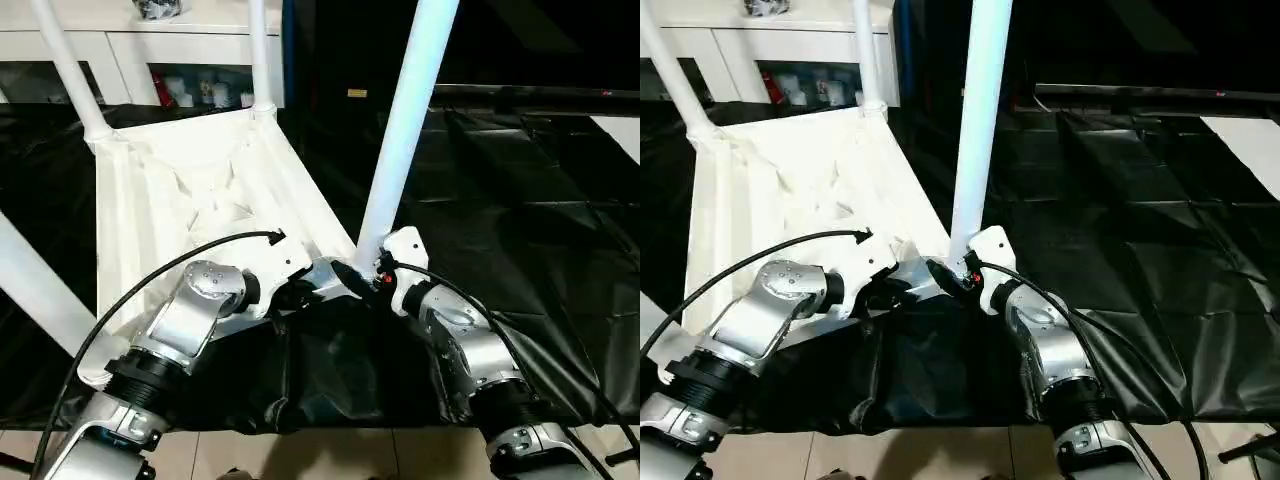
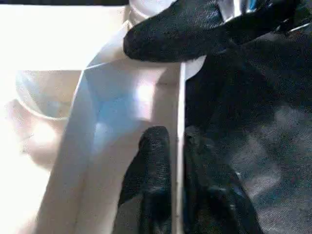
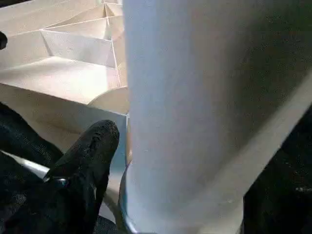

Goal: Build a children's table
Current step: Rotate leg to tighten

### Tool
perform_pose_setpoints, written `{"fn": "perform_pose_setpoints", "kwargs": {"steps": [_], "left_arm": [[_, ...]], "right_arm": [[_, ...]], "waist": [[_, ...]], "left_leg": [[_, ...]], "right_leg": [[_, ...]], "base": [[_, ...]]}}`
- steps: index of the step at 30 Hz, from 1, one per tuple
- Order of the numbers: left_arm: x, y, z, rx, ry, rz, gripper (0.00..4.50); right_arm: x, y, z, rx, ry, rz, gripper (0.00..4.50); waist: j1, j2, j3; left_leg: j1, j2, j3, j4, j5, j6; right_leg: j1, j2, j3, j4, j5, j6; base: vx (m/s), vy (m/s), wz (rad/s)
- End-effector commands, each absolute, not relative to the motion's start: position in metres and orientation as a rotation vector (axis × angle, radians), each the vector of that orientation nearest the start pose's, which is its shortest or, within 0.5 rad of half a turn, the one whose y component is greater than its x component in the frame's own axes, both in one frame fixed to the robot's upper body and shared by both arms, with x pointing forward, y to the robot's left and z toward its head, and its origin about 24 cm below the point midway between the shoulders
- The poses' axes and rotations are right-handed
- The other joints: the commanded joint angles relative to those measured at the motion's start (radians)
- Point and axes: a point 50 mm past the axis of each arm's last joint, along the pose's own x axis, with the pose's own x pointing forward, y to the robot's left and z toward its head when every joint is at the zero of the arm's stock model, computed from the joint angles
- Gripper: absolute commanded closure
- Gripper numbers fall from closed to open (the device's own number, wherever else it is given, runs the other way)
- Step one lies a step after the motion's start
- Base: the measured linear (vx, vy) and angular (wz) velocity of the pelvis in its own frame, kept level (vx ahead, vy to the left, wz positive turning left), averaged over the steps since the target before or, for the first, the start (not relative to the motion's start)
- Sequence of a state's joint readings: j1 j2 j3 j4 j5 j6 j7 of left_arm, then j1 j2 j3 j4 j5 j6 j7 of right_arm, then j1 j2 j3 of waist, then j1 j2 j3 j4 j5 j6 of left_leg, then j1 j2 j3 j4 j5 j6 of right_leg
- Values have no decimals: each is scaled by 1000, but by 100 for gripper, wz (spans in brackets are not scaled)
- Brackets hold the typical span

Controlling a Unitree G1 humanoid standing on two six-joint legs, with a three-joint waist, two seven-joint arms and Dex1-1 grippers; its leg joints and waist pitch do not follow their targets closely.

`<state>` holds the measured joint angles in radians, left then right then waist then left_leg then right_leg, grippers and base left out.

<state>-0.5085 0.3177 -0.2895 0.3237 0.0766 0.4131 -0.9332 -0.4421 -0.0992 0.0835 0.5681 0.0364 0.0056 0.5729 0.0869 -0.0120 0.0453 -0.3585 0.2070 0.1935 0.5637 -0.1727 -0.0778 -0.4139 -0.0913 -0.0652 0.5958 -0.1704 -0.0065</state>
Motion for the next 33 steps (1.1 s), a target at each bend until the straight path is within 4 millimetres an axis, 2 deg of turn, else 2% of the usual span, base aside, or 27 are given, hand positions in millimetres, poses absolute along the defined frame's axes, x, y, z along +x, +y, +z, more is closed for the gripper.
{"fn": "perform_pose_setpoints", "kwargs": {"steps": [1, 3, 5, 7, 9, 10, 12, 15, 18, 21, 24, 27, 29, 33], "left_arm": [[312, 118, 53, 374, 485, -1056, 411], [312, 118, 52, 361, 481, -1075, 440], [311, 118, 51, 356, 473, -1095, 445], [310, 118, 50, 353, 479, -1113, 449], [307, 119, 46, 354, 496, -1145, 450], [304, 119, 45, 357, 499, -1182, 450], [300, 120, 43, 367, 508, -1230, 450], [291, 119, 45, 367, 477, -1362, 450], [288, 121, 45, 388, 466, -1415, 450], [283, 124, 46, 399, 471, -1489, 450], [283, 124, 49, 391, 462, -1513, 450], [284, 125, 51, 385, 451, -1530, 450], [284, 126, 51, 385, 450, -1532, 450], [283, 127, 51, 376, 454, -1545, 450]], "right_arm": [[321, -104, 35, -100, 157, 724, 79], [322, -108, 37, -115, 155, 730, 79], [323, -112, 38, -104, 163, 748, 79], [323, -117, 39, -104, 170, 778, 50], [322, -124, 43, -119, 178, 844, 40], [321, -128, 45, -136, 179, 887, 31], [319, -133, 48, -164, 183, 956, 10], [311, -141, 51, -258, 207, 1117, 1], [307, -144, 51, -294, 228, 1200, 1], [300, -144, 50, -326, 260, 1322, 1], [297, -143, 48, -341, 277, 1374, 1], [293, -141, 45, -350, 313, 1439, 38], [293, -141, 44, -352, 323, 1453, 47], [291, -139, 45, -329, 325, 1481, 84]], "waist": [[1, 4, -60], [1, 4, -60], [1, 5, -61], [1, 3, -63], [1, 2, -64], [3, 4, -64], [5, 2, -64], [6, 4, -63], [10, 4, -61], [20, 4, -60], [29, 4, -60], [30, 3, -59], [30, -1, -59], [30, -2, -60]], "left_leg": [[6, 17, -8, -60, -227, 20], [7, 18, -9, -61, -238, 14], [6, 17, -9, -61, -238, 17], [5, 17, -9, -59, -218, 24], [4, 15, -7, -54, -204, 41], [4, 16, -7, -54, -194, 47], [3, 16, -7, -52, -193, 56], [4, 19, -6, -52, -209, 62], [6, 22, -5, -53, -222, 61], [10, 24, -5, -53, -239, 54], [12, 26, -5, -54, -257, 44], [11, 25, -6, -55, -265, 41], [10, 25, -6, -56, -264, 40], [8, 25, -8, -56, -251, 39]], "right_leg": [[54, -43, 40, -64, -187, -202], [54, -44, 39, -65, -201, -193], [55, -42, 39, -66, -196, -192], [58, -42, 39, -60, -158, -198], [60, -41, 38, -57, -128, -212], [60, -43, 39, -56, -120, -218], [61, -42, 38, -56, -119, -223], [61, -42, 36, -59, -142, -228], [57, -42, 36, -58, -163, -229], [54, -43, 37, -60, -197, -229], [52, -44, 38, -61, -221, -222], [51, -44, 38, -62, -234, -219], [53, -45, 38, -62, -246, -214], [54, -47, 38, -62, -258, -203]], "base": [[0, 0, 0], [0, 0, 0], [0, 0, 0], [0, 0, 0], [0, 0, 0], [0, 0, 0], [0, 0, 0], [0, 0, 0], [0, 0, 0], [0, 0, 0], [0, 0, 0], [0, 0, 0], [0, 0, 0], [0, 0, 0]]}}
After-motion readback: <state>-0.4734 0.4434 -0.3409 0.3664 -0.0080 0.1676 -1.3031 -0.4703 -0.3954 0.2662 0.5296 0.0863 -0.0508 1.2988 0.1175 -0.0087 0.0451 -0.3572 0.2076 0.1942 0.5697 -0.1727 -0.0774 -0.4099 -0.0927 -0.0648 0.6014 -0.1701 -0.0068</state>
